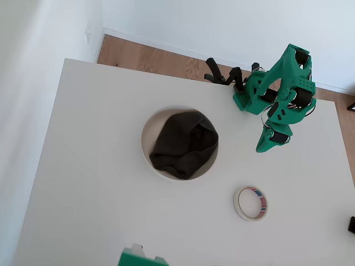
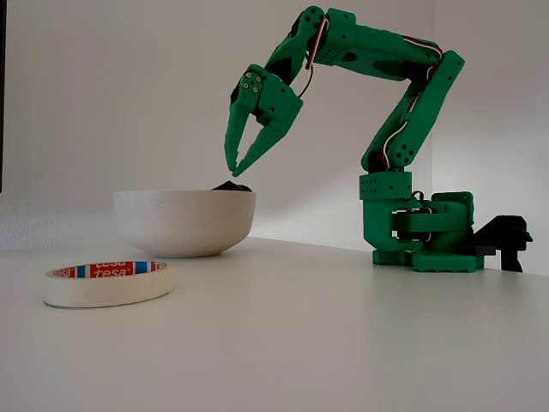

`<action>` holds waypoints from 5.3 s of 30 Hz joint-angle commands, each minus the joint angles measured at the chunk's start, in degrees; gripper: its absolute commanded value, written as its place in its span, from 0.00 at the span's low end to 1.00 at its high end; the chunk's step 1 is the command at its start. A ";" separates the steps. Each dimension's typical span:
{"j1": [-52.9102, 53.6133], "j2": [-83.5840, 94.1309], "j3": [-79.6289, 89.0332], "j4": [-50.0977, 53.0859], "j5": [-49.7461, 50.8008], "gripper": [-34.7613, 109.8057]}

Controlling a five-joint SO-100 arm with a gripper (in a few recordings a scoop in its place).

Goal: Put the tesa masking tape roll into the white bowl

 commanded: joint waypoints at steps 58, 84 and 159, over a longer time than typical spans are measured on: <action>-6.50 -49.04 -39.64 2.02 2.90 0.35; -9.40 -56.95 -39.73 2.90 3.16 0.33; 42.19 -58.27 -63.98 3.87 -3.69 0.18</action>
